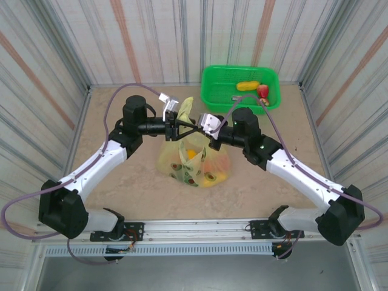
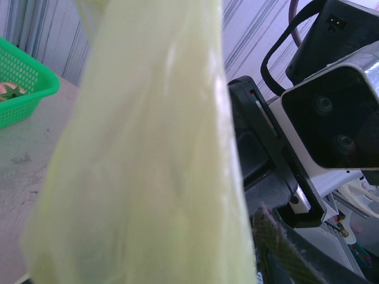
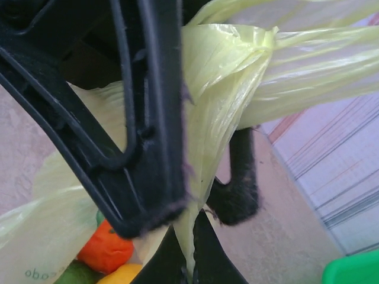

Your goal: Place the fake fruits into the plastic bag and tie a complex knot

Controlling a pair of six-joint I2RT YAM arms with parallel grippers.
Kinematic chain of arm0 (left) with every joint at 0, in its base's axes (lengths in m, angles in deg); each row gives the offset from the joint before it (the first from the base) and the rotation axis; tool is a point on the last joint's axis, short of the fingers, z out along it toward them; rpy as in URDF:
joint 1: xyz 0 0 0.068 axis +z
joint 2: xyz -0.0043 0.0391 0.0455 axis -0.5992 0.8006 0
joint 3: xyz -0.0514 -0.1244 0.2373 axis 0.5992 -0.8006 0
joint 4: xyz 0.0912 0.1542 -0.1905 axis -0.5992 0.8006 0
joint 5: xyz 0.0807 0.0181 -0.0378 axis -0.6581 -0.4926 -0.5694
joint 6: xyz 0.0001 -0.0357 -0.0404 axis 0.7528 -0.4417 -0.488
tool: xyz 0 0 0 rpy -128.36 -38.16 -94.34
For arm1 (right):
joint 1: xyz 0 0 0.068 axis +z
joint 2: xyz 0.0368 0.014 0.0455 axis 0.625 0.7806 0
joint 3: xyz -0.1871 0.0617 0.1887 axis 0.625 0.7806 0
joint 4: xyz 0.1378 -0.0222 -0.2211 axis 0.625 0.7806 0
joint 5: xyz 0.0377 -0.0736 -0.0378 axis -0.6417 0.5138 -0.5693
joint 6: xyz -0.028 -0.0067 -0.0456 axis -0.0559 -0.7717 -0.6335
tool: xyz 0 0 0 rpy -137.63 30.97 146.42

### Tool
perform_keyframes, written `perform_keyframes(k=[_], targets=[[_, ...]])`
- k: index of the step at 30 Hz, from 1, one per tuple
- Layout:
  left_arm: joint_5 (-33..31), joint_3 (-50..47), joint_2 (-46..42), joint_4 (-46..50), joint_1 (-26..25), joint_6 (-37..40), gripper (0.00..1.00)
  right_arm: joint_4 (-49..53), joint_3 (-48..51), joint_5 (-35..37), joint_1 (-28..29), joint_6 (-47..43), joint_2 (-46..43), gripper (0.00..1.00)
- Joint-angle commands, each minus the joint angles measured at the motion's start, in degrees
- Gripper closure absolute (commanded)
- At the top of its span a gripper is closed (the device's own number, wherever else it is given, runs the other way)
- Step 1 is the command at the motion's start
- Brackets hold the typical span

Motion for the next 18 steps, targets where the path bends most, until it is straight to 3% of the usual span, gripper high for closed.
perform_keyframes(k=[1, 7, 9, 11, 14, 18], targets=[[0.2, -0.6, -1.6, -0.7, -0.2, 0.6, 0.48, 1.1, -2.4, 1.6, 1.6, -3.5, 1.4, 1.0], [1.6, -0.2, -0.8, -0.6, 0.1, 0.7, 0.83, 0.7, -2.1, 2.1, 1.5, -3.9, 1.6, 1.0], [2.2, -0.3, -0.7, -0.9, 0.0, 0.7, 0.9, 0.5, -1.8, 1.9, 1.1, -3.7, 1.4, 1.0], [2.6, -0.3, -0.7, -1.0, 0.0, 0.7, 0.9, 0.5, -1.9, 1.6, 0.5, -3.4, 1.0, 1.0], [2.5, -0.1, -0.7, -0.4, 0.1, 0.9, 0.67, 0.5, -1.8, 1.1, -0.1, -3.0, 0.6, 1.0], [2.9, 0.0, -0.8, -0.1, 0.1, 1.2, 0.59, 0.3, -1.4, 0.8, -0.6, -2.8, 0.2, 1.0]])
